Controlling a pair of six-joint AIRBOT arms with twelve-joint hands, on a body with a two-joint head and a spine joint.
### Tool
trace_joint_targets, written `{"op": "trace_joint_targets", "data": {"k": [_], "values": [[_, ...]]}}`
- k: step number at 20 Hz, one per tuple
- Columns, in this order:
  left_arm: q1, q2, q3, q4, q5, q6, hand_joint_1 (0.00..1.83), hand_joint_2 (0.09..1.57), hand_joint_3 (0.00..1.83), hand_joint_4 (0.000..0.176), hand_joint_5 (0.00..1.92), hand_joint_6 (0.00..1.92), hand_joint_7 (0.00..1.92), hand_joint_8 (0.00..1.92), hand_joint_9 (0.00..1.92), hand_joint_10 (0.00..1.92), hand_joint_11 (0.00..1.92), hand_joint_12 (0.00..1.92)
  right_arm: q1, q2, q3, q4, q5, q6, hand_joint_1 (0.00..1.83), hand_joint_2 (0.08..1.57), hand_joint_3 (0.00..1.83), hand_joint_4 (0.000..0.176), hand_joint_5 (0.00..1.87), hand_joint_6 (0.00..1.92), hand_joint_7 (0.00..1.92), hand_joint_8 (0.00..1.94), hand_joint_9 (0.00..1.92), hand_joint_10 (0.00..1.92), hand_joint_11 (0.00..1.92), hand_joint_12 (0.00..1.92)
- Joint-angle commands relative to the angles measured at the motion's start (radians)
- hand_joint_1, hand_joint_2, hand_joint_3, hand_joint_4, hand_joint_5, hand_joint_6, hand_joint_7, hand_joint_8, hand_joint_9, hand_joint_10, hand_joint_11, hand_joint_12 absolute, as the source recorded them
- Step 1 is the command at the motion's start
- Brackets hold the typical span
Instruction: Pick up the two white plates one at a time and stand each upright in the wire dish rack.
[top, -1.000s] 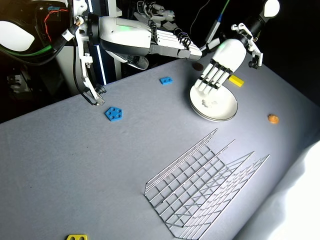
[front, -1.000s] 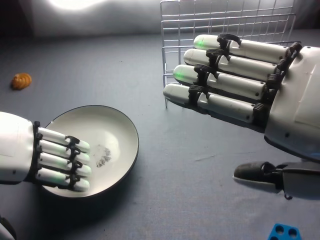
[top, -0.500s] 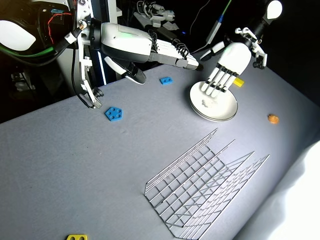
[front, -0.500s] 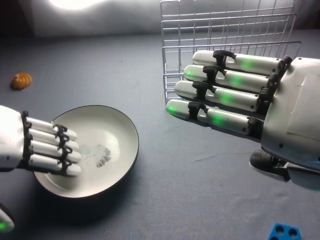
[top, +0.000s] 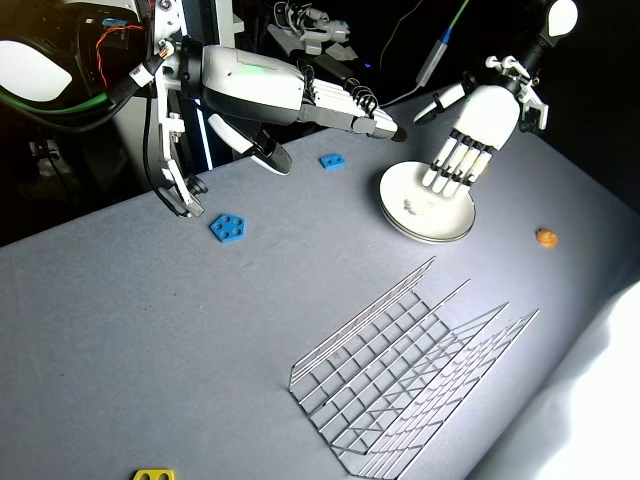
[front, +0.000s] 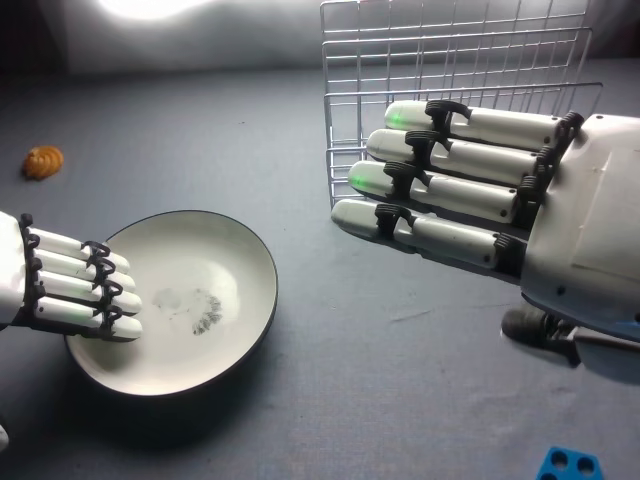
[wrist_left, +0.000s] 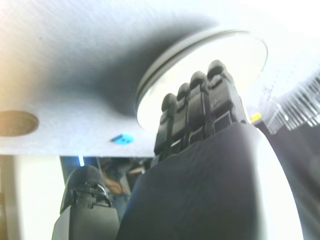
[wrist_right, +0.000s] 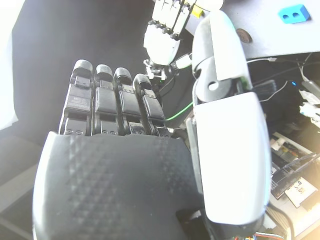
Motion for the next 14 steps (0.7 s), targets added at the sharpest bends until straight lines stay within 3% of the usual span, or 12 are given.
{"op": "trace_joint_targets", "data": {"k": [1,11,14], "values": [[0.002,0.000,0.010,-0.055,-0.044,0.000,0.00,1.05,0.00,0.000,0.01,0.00,0.00,0.00,0.00,0.00,0.00,0.00,0.015,0.001,-0.003,-0.001,0.121,-0.004,1.06,1.04,0.00,0.000,0.01,0.00,0.00,0.00,0.00,0.00,0.00,0.00],[0.028,-0.007,0.013,-0.040,-0.048,0.012,0.00,1.07,0.00,0.000,0.04,0.01,0.01,0.00,0.00,0.00,0.00,0.00,0.015,0.001,-0.003,-0.001,0.117,-0.006,1.02,1.03,0.00,0.000,0.00,0.00,0.00,0.00,0.00,0.00,0.02,0.01],[0.046,-0.012,0.010,-0.029,-0.045,0.016,0.00,1.07,0.00,0.000,0.03,0.00,0.02,0.01,0.00,0.00,0.00,0.00,0.015,0.001,-0.004,-0.002,0.116,-0.007,1.09,1.03,0.00,0.000,0.00,0.00,0.00,0.00,0.00,0.00,0.00,0.00]]}}
